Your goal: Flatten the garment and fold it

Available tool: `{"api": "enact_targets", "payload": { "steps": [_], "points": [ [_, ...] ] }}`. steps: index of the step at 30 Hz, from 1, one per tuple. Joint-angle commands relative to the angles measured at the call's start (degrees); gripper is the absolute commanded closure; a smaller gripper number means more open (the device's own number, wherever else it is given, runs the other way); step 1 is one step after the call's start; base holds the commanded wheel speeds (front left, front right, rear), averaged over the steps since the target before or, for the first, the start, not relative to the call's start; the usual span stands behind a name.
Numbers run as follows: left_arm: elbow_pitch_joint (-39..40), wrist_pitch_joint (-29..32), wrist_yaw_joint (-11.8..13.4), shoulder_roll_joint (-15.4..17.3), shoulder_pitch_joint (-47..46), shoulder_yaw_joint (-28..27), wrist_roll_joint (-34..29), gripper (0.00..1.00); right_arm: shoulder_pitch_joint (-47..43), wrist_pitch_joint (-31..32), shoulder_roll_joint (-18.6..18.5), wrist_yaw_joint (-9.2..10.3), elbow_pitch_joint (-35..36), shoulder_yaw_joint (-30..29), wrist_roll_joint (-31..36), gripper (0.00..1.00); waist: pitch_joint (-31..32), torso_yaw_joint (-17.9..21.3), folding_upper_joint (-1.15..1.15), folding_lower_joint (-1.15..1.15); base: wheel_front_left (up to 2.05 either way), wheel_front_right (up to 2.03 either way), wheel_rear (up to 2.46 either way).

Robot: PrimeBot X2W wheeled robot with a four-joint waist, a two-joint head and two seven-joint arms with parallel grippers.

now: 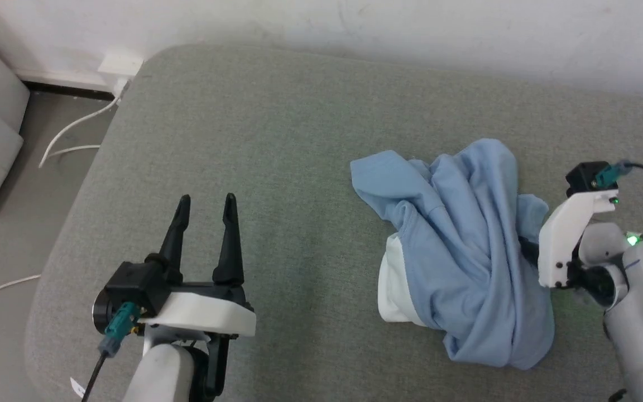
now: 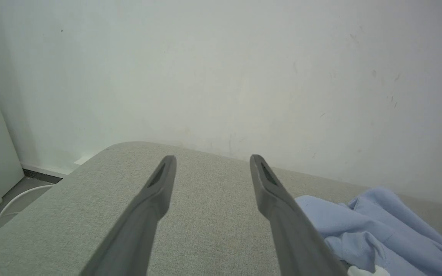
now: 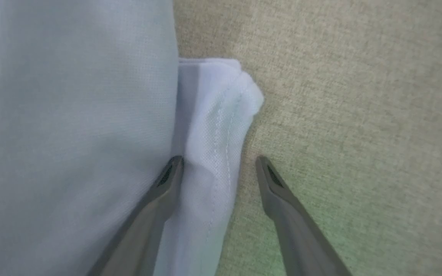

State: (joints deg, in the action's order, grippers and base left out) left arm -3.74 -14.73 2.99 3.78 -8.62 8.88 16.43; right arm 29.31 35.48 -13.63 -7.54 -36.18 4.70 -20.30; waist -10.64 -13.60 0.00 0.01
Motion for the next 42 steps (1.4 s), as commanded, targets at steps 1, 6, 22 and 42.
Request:
{"api": "enact_targets", "payload": {
  "steps": [1, 6, 22, 42],
  "points": [
    [0.0, -0.3, -0.5, -0.3, -0.7, -0.1, -0.7, 0.00, 0.1, 2.9, -0.2, 0.05, -2.4, 1.0, -0.7, 0.00, -0.6, -0.5, 0.00, -0.01, 0.00, 0.00, 0.00],
    [-0.4, -0.3, -0.7, -0.6, -0.5, -0.6, -1.0, 0.00, 0.4, 8.1, 0.3, 0.05, -5.4, 1.7, -3.6, 0.98, -0.3, -0.2, 0.00, -0.01, 0.00, 0.00, 0.00],
    [-1.5, -0.3, -0.9, -0.8, 1.8, -2.6, -2.6, 0.00, -4.0, -12.6, -5.5, 0.05, 12.6, -16.3, 3.8, 1.00, 4.0, 6.0, 0.00, -0.01, 0.00, 0.00, 0.00],
    [-3.2, -0.3, -1.2, -0.9, 3.2, -4.1, -3.2, 0.00, -24.2, -18.0, 9.6, 0.05, 25.8, -40.2, 8.0, 0.00, 4.8, 8.6, 0.00, -0.01, 0.00, 0.00, 0.00]
  ]
}}
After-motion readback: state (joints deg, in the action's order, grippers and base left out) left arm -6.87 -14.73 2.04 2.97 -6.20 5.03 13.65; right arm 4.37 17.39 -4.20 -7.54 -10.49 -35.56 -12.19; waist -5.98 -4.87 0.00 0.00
